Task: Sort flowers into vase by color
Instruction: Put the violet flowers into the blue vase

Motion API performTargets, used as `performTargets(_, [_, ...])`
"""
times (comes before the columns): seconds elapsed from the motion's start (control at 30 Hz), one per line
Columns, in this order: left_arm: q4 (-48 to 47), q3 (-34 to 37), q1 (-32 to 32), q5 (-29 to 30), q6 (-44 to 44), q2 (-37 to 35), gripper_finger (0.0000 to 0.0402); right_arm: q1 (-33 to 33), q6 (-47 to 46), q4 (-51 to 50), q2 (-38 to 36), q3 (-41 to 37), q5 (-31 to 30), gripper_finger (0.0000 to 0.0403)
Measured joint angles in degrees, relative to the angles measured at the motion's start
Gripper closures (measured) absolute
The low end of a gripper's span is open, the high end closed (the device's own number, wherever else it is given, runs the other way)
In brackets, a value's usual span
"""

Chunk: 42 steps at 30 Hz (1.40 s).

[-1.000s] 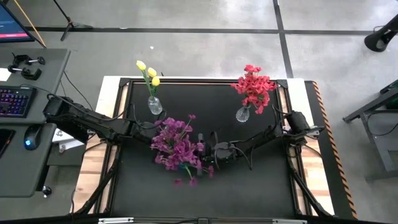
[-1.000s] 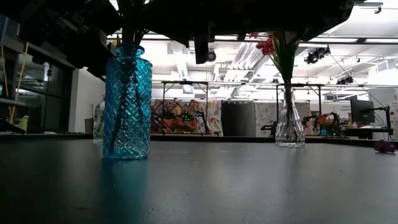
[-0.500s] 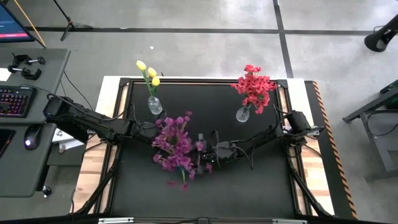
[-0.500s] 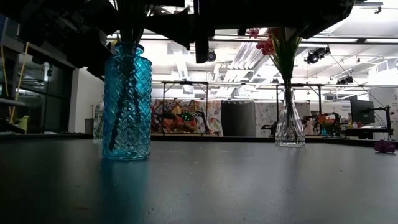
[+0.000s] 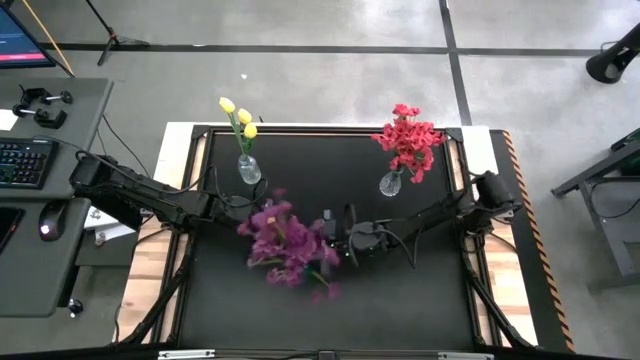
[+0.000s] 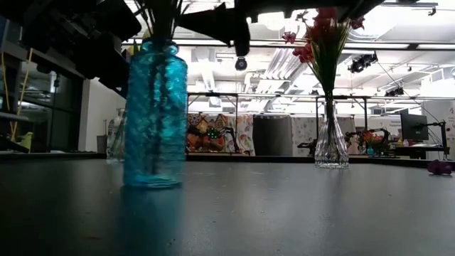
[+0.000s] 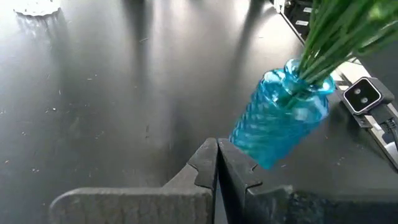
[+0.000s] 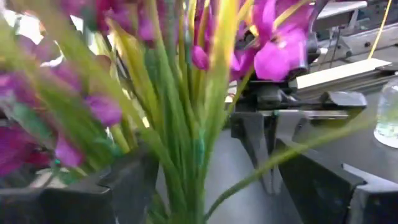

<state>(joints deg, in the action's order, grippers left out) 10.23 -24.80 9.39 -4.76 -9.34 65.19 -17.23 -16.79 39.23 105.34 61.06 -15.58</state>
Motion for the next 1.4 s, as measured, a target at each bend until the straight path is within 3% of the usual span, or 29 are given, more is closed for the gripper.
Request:
performTargets(0.4, [0.0, 0.0, -0.4, 0.1, 0.0, 0.0, 0.0401, 0.0, 2.1, -3.3, -3.9, 0.0, -0.4, 0.0096])
performTargets(0.73, [0.0, 0.0, -0.5, 0.1, 0.0, 0.0, 0.0402, 0.4, -9.0, 0.0, -3.9, 0.0, 4.2, 0.0096])
performTargets(0.9, [-0.1, 0.0, -0.5, 0.1, 0.0, 0.0, 0.0402, 1.2, -12.2, -1.7, -3.9, 0.0, 3.1, 0.0096])
performTargets(1.1, [-0.1, 0.0, -0.5, 0.1, -0.2, -0.1, 0.0402, 2.7, -13.0, 0.6, -3.9, 0.1, 5.9, 0.0096])
performTargets(1.4, [-6.8, -0.1, 5.3, 1.5, -4.7, -10.4, 0.0402, 3.0, -12.8, -1.2, -3.9, 0.1, 6.2, 0.0096])
